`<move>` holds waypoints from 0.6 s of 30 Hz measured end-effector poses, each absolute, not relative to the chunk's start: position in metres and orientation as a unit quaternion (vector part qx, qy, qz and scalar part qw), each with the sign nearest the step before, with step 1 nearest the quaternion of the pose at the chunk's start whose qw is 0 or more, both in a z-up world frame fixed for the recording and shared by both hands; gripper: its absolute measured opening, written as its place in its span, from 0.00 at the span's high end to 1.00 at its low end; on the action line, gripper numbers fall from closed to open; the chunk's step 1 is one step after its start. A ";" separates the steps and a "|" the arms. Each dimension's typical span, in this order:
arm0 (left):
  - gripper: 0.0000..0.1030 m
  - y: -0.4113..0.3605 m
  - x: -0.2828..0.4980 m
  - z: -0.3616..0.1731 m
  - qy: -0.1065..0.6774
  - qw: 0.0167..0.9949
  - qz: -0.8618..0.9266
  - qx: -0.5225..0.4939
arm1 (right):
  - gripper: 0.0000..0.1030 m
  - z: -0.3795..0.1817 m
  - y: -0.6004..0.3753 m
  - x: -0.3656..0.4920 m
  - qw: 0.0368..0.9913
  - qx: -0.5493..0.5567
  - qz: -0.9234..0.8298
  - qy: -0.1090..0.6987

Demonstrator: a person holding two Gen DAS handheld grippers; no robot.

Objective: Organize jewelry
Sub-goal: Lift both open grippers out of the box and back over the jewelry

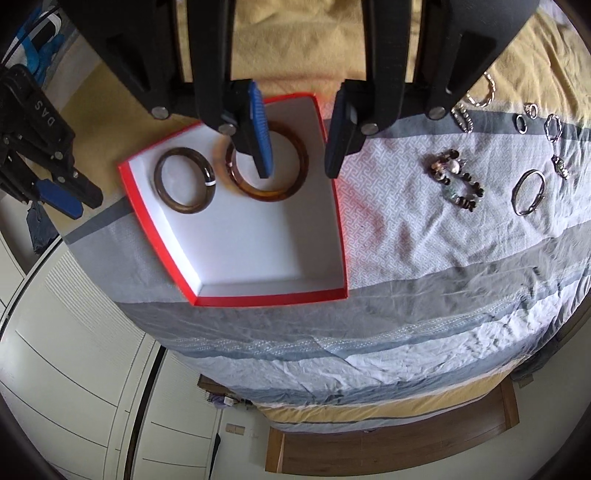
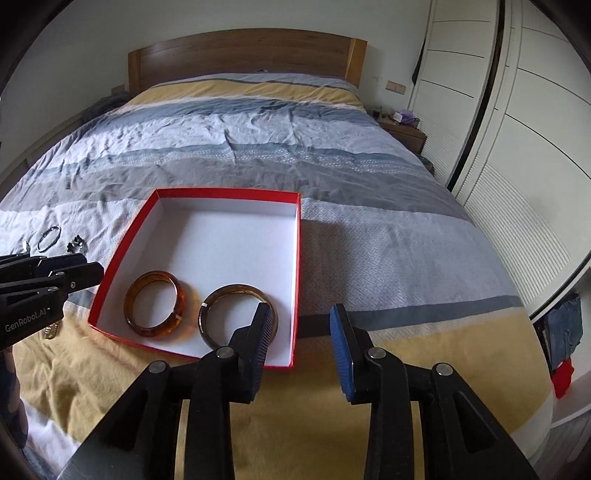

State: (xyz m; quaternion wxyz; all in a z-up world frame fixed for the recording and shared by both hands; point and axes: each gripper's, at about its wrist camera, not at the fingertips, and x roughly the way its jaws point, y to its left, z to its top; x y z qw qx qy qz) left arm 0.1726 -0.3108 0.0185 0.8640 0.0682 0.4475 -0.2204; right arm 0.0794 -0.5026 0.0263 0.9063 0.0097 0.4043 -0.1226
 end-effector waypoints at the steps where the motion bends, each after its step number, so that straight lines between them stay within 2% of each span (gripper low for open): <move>1: 0.73 -0.305 0.165 0.025 0.445 0.865 -0.221 0.070 | 0.68 0.033 -0.503 0.071 0.908 0.019 -0.122 0.400; 7: 0.73 -0.252 0.118 0.060 0.432 0.873 -0.209 0.088 | 0.66 0.079 -0.481 0.020 0.927 0.041 -0.118 0.355; 9: 0.73 -0.224 0.104 0.071 0.423 0.882 -0.192 0.083 | 0.59 0.098 -0.470 0.002 0.936 0.042 -0.125 0.328; 11: 0.73 -0.192 0.092 0.082 0.411 0.892 -0.168 0.081 | 0.43 0.117 -0.458 -0.019 0.946 0.043 -0.134 0.293; 13: 0.73 -0.156 0.081 0.092 0.405 0.900 -0.142 0.070 | 0.35 0.133 -0.449 -0.037 0.955 0.056 -0.127 0.262; 18: 0.73 -0.070 0.054 0.106 0.401 0.911 -0.085 0.044 | 0.35 0.161 -0.423 -0.064 0.964 0.065 -0.099 0.238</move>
